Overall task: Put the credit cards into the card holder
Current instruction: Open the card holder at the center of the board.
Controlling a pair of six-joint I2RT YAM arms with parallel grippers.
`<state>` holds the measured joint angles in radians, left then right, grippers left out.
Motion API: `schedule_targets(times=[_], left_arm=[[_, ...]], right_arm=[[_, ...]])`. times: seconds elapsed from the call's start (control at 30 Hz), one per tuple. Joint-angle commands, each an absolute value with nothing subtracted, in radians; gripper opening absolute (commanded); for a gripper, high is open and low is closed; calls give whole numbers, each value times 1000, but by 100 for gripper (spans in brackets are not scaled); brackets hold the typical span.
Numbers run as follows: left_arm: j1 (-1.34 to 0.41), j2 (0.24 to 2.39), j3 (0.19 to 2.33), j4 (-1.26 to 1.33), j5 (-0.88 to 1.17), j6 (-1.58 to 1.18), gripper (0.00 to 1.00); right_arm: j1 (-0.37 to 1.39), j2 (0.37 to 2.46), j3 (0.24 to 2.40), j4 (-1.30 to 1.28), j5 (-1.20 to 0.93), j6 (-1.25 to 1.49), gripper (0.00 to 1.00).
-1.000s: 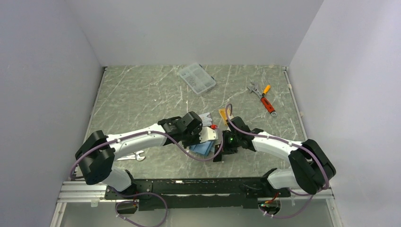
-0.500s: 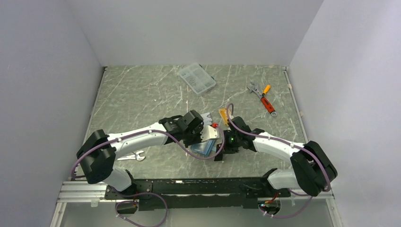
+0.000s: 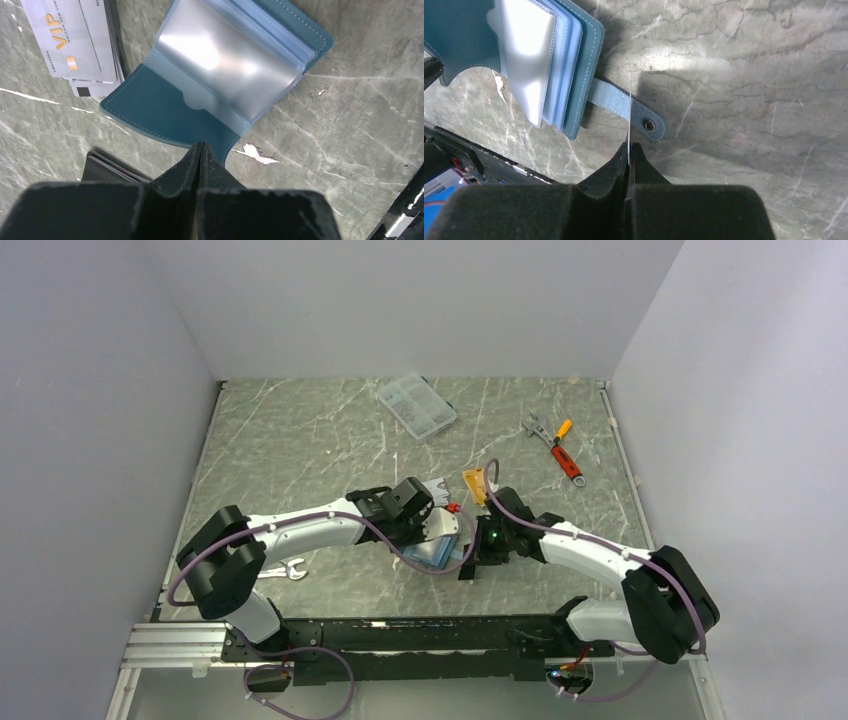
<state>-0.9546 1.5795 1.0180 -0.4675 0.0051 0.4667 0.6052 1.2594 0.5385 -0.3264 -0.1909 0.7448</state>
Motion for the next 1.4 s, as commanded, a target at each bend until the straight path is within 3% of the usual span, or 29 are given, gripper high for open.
schedule_targets(times=[0.0, 0.33, 0.77, 0.93, 1.13, 1.37], left_arm=[[-952, 1570, 989, -459, 28, 468, 2], [-948, 1538, 976, -448, 20, 467, 0], [-924, 1517, 965, -440, 3, 457, 2], [-900, 1498, 951, -421, 3, 441, 15], [-868, 1532, 985, -451, 49, 409, 18], [-782, 1574, 1052, -511, 217, 339, 46]], right_arm=[[600, 1226, 525, -410, -123, 732, 0], [602, 1105, 644, -406, -168, 745, 0], [658, 1292, 701, -280, -239, 750, 0], [666, 1337, 664, -235, -248, 759, 0], [664, 1353, 633, -220, -242, 768, 0], [666, 1364, 597, -200, -239, 777, 0]])
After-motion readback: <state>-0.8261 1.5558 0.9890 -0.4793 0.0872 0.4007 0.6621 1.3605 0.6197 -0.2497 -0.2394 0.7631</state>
